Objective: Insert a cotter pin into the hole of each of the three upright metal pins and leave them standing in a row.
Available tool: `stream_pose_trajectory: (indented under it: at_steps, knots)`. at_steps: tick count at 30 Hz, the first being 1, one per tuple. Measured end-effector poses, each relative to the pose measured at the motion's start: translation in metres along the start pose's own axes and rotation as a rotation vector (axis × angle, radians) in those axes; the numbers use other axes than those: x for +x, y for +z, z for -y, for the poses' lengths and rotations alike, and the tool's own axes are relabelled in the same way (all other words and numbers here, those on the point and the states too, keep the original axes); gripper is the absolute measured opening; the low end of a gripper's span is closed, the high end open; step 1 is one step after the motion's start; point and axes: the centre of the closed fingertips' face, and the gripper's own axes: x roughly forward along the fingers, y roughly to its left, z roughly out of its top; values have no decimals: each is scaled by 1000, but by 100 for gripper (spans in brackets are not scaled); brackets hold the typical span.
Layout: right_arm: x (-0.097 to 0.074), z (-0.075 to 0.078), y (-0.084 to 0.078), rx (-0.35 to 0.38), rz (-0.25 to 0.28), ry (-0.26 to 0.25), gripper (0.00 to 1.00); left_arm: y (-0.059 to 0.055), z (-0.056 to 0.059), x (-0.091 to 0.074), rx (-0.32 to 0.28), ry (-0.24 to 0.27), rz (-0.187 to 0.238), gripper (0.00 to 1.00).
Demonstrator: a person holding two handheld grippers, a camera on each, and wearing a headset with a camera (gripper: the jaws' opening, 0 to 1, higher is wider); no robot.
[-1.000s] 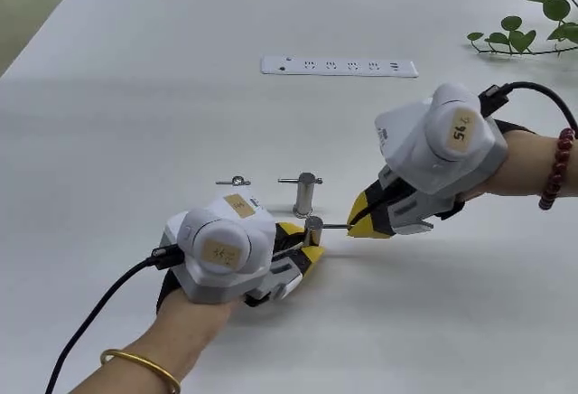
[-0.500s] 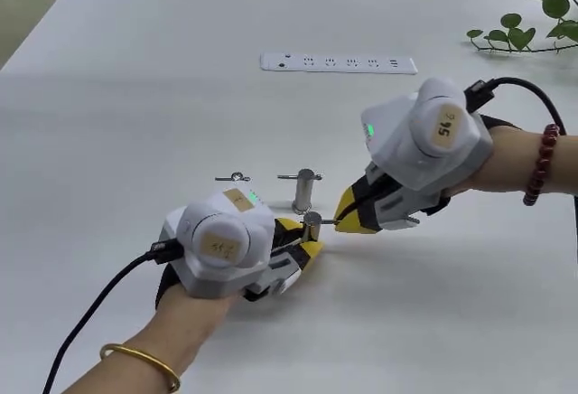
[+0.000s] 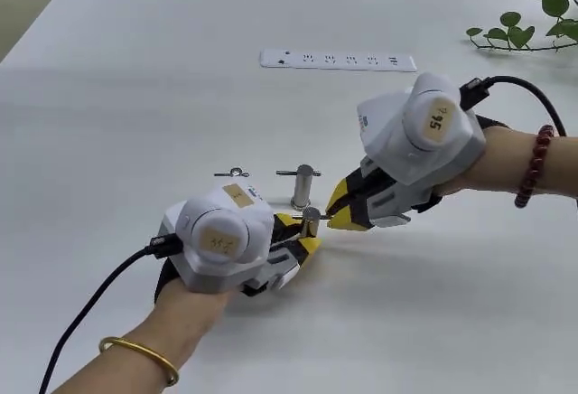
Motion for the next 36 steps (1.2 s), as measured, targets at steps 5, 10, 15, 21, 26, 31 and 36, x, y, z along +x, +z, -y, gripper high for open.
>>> stream_pose_trajectory:
  at_steps: [5,10,15,21,26,31,36]
  knots:
    - [-8,-2,1,35,12,-8,6,0,0,0,-1,0,2,10]
    - [-13,-6,-2,50,10,-6,5,0,-1,1,-1,2,4,10]
    - [-13,-9,-5,40,-5,-2,1,0,-1,1,4,2,9,10]
    - [-10,-10,-2,38,2,-1,0,0,0,0,-5,2,12,10]
    - [-9,-10,0,26,5,-1,0,0,0,0,-7,0,12,10]
    - [-7,-8,2,23,8,-4,0,0,0,0,-11,1,12,10]
    - [-5,-7,4,19,12,-3,0,0,0,0,-10,3,11,10]
